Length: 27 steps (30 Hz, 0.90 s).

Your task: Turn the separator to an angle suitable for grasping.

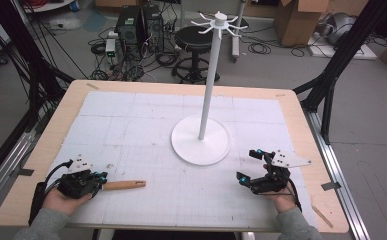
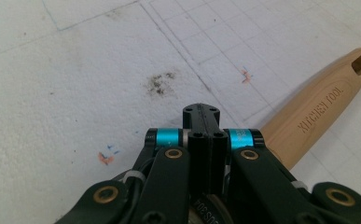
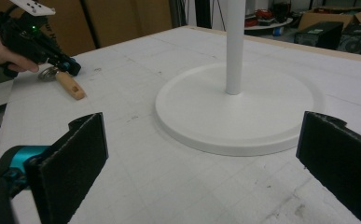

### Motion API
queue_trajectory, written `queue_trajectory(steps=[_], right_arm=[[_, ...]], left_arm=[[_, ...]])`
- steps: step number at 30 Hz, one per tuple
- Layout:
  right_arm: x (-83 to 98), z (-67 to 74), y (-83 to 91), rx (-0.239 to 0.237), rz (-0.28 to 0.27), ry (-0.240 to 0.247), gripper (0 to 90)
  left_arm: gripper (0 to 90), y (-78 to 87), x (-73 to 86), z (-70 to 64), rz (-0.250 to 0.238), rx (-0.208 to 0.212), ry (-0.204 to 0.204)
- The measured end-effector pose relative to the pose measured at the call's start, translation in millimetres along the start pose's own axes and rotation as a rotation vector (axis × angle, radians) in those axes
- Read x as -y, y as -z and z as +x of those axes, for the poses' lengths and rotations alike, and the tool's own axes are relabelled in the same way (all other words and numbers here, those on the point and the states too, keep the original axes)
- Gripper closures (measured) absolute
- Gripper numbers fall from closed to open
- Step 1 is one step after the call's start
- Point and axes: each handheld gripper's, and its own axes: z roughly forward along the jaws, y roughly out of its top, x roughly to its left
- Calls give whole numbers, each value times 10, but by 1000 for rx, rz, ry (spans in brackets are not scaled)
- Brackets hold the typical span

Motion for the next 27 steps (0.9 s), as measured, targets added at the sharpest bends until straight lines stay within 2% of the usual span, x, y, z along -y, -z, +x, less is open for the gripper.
queue_trajectory(steps=[2, 4, 6, 7, 9, 11, 13, 22, 27], right_arm=[[0, -2, -1, -2, -2, 2, 12], [-1, -2, -4, -1, -1, 0, 12], [-1, -2, -5, -5, -3, -3, 12], [-2, -1, -5, -6, -7, -3, 11], [-5, 5, 2, -4, -7, -1, 12], [-6, 0, 5, -2, -10, -6, 11], [-5, -3, 6, -2, -8, -7, 12], [-9, 1, 12, 1, -12, 3, 12], [-6, 1, 3, -3, -8, 2, 11]], left_arm=[[900, 0, 3, -9, -5, -8, 0], [900, -21, -5, -9, -10, -25, -15], [900, -39, -14, -12, -26, -17, -40], [900, -34, -23, -27, -49, -16, -60], [900, 0, -61, -46, -73, -29, -57], [900, 57, -88, -71, -109, -20, -62], [900, 87, -100, -115, -120, -6, -69], [899, 49, -159, -469, -104, 85, -155], [899, -28, -162, -662, -71, 129, -206]])
